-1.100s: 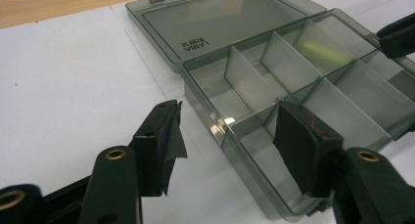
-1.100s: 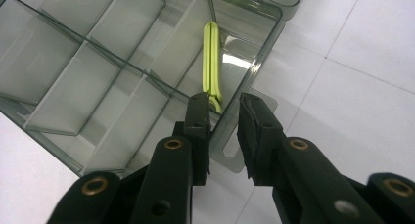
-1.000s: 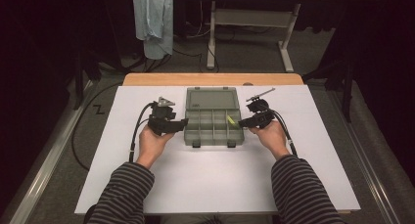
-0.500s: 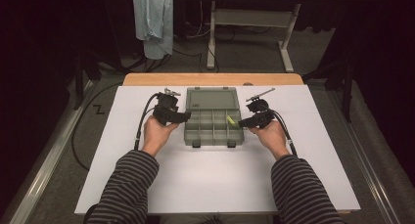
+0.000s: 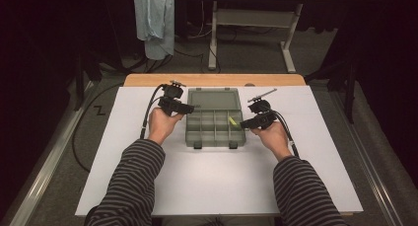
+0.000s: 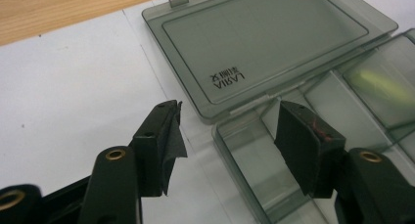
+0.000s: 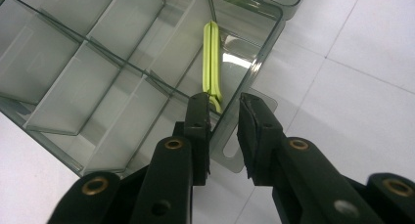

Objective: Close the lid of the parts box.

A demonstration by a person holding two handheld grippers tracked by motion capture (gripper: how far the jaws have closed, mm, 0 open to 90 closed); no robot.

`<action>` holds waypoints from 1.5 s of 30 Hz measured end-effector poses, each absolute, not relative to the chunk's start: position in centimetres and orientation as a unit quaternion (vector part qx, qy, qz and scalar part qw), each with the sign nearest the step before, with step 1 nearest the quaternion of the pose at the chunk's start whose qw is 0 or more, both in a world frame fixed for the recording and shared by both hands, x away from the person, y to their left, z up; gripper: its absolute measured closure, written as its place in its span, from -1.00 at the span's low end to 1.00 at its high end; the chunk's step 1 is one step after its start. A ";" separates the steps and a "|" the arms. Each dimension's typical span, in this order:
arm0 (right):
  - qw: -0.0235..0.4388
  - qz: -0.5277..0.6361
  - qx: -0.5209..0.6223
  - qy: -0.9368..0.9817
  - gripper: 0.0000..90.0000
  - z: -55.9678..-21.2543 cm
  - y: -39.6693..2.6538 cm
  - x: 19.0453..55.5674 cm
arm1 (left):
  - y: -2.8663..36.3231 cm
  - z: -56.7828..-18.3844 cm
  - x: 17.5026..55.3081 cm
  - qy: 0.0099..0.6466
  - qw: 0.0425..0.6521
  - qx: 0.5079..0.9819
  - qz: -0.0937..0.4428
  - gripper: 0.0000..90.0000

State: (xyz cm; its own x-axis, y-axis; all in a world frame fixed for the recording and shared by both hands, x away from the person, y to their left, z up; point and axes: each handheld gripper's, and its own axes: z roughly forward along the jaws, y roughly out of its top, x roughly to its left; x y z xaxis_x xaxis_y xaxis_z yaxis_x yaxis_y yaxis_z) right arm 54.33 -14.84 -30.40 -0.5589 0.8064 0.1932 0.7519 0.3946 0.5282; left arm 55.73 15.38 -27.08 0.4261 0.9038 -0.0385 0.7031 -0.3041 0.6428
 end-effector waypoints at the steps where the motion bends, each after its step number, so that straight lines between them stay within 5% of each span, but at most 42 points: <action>1: 0.047 0.291 0.468 0.833 0.71 -30.4 -14.8 54.3 | 15.4 -27.0 55.9 0.509 0.296 0.790 0.168 -0.07; 45: 0.045 0.291 0.468 0.833 0.71 -30.4 -14.9 54.4 | 14.7 -29.8 62.4 0.584 0.247 0.770 0.067 0.02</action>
